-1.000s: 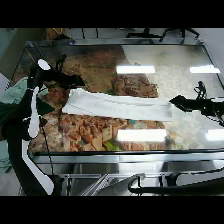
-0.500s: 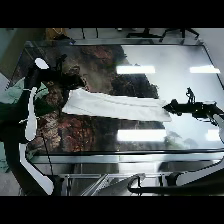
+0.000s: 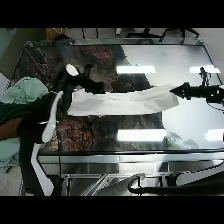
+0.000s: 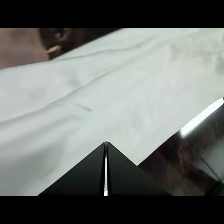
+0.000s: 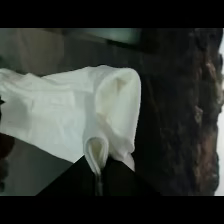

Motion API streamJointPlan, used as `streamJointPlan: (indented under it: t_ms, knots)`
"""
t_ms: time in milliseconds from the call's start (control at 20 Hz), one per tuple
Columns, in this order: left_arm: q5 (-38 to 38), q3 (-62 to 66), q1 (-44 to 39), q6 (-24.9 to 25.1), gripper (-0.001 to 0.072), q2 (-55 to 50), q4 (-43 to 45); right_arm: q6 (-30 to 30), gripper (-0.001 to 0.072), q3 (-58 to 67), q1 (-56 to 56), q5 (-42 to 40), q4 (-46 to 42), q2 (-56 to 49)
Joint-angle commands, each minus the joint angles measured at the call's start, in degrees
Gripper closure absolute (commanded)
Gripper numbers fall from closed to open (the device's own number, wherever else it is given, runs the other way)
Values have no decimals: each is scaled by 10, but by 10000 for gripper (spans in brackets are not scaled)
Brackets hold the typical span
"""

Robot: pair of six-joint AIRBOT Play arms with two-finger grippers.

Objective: Fold the shirts.

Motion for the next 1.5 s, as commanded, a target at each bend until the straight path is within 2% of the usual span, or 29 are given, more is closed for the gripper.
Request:
streamJointPlan:
  t_ms: [0,150,400,550,700,900,1100,1300,1450]
  knots:
    - [124,0,-110,-1,686,-46,-1,68,693,101,-2,94,5,3]
    - [230,12,-177,-31,687,-85,-1,101,694,166,-1,138,17,11]
    - [250,77,-217,-82,687,-156,-1,111,694,184,-2,141,54,48]
    - [251,78,-217,-89,687,-156,-7,114,693,184,-2,145,54,49]
    - [236,78,-202,-80,687,-137,-75,124,694,184,7,145,54,49]
    - [101,78,-129,-17,687,-30,-163,130,693,184,63,136,54,49]
    - [-17,78,-2,34,687,120,-298,130,693,184,195,46,53,44]
    - [-63,78,140,72,687,239,-430,124,693,184,379,-100,53,-8]
    - [-80,46,228,102,687,306,-487,34,692,184,535,-293,54,-88]
